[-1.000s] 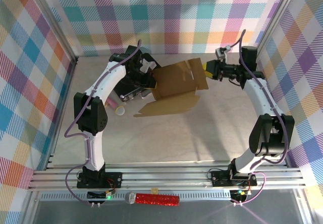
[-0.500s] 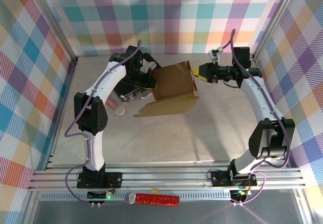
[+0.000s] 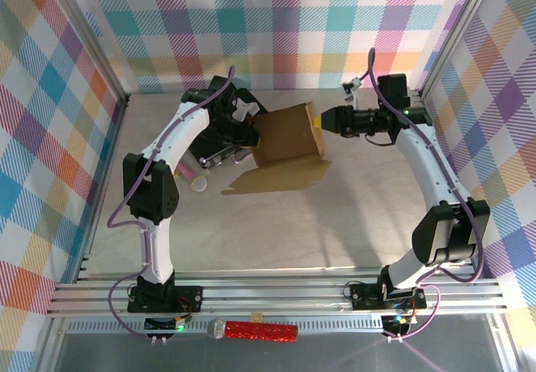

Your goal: Fold the paper box

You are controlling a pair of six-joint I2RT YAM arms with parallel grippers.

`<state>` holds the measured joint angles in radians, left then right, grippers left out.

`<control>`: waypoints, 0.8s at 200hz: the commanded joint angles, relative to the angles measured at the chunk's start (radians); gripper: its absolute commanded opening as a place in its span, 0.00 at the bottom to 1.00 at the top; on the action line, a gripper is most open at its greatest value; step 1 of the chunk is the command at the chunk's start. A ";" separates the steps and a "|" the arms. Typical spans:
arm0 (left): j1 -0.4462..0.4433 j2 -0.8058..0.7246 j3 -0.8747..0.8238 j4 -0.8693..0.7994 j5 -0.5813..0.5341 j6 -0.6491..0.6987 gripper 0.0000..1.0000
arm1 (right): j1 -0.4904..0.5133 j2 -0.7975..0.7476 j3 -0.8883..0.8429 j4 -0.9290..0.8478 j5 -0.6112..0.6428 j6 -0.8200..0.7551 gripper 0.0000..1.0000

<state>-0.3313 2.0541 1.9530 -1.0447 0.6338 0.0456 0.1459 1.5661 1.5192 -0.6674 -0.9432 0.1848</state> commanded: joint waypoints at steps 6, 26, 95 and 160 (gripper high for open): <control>-0.006 -0.004 0.016 -0.016 0.015 -0.013 0.00 | 0.025 -0.024 0.029 -0.068 0.047 -0.085 0.53; -0.008 -0.006 0.015 -0.017 0.015 -0.013 0.00 | 0.039 -0.019 0.036 -0.086 0.086 -0.105 0.54; -0.015 -0.026 0.011 -0.007 0.012 -0.007 0.00 | 0.091 -0.004 0.079 -0.136 0.254 -0.179 0.59; -0.017 -0.046 -0.002 0.005 0.017 -0.001 0.00 | 0.138 -0.021 0.074 -0.121 0.508 -0.191 0.62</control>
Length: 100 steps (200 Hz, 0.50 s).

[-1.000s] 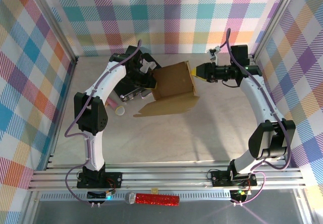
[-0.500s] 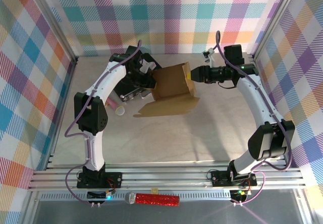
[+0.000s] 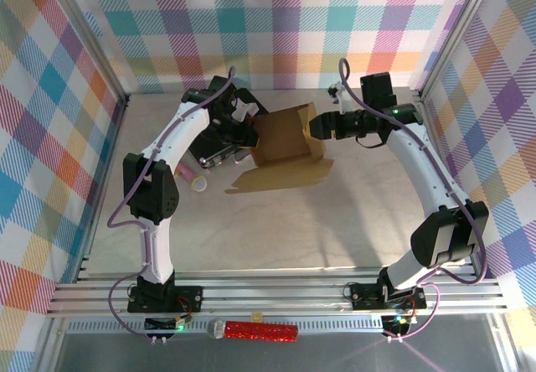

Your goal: Fold the paper box

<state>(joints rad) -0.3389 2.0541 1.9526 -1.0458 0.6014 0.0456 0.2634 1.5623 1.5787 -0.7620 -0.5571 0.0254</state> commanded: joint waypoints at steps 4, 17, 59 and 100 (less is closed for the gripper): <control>-0.009 -0.048 -0.002 0.007 0.052 0.000 0.00 | 0.023 -0.019 0.014 -0.026 0.141 -0.033 0.62; -0.009 -0.054 -0.006 0.013 0.052 0.000 0.00 | 0.034 -0.019 0.011 -0.025 0.195 -0.034 0.62; -0.014 -0.068 -0.015 0.020 0.048 -0.001 0.00 | 0.066 -0.006 0.018 -0.010 0.295 -0.029 0.58; -0.023 -0.078 -0.017 0.022 0.035 -0.004 0.00 | 0.129 0.028 0.061 -0.033 0.459 -0.035 0.49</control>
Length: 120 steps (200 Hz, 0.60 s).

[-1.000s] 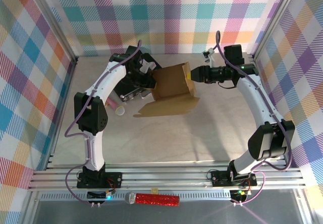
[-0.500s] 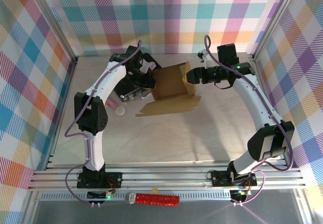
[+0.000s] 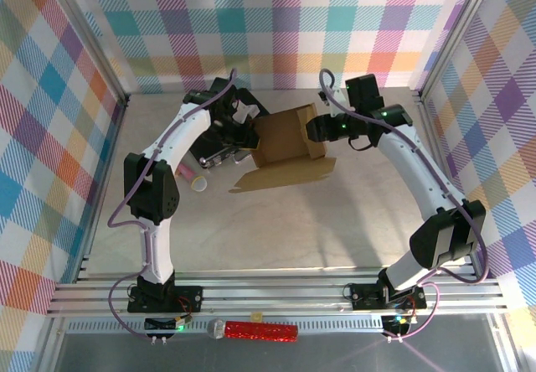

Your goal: Fold the paper box

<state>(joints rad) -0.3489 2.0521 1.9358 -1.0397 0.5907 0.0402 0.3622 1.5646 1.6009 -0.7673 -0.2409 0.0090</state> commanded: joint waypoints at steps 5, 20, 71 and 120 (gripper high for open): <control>-0.014 -0.076 0.001 0.017 0.044 0.000 0.00 | 0.037 0.031 0.042 -0.030 0.161 -0.018 0.48; -0.017 -0.078 0.001 0.020 0.043 -0.002 0.00 | 0.059 0.049 0.058 -0.042 0.222 -0.018 0.46; -0.027 -0.089 0.006 0.024 0.034 -0.008 0.00 | 0.119 0.096 0.084 -0.057 0.359 -0.029 0.35; -0.033 -0.101 0.005 0.027 0.029 -0.009 0.00 | 0.156 0.120 0.095 -0.050 0.480 -0.030 0.23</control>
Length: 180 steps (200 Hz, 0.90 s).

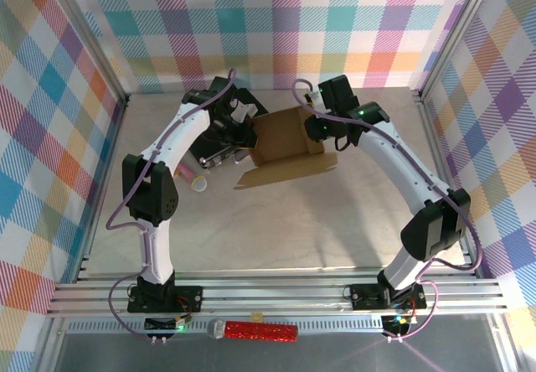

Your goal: Fold the paper box

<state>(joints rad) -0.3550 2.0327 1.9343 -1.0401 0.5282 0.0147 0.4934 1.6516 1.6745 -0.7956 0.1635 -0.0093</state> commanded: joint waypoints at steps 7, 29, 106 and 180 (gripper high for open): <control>-0.028 -0.082 0.008 0.029 0.092 0.017 0.00 | 0.030 0.038 0.026 -0.023 0.087 -0.009 0.21; -0.033 -0.081 0.009 0.031 0.091 0.015 0.00 | 0.055 0.059 0.042 -0.028 0.125 -0.008 0.15; -0.040 -0.082 0.020 0.031 0.089 0.008 0.00 | 0.112 0.102 0.078 -0.060 0.263 0.021 0.00; -0.074 -0.065 0.075 -0.041 -0.085 -0.046 0.00 | 0.129 0.184 0.167 -0.189 0.498 0.051 0.00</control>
<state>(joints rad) -0.3740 2.0239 1.9518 -1.0523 0.4435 -0.0273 0.6125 1.7756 1.8011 -0.8955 0.5598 0.0315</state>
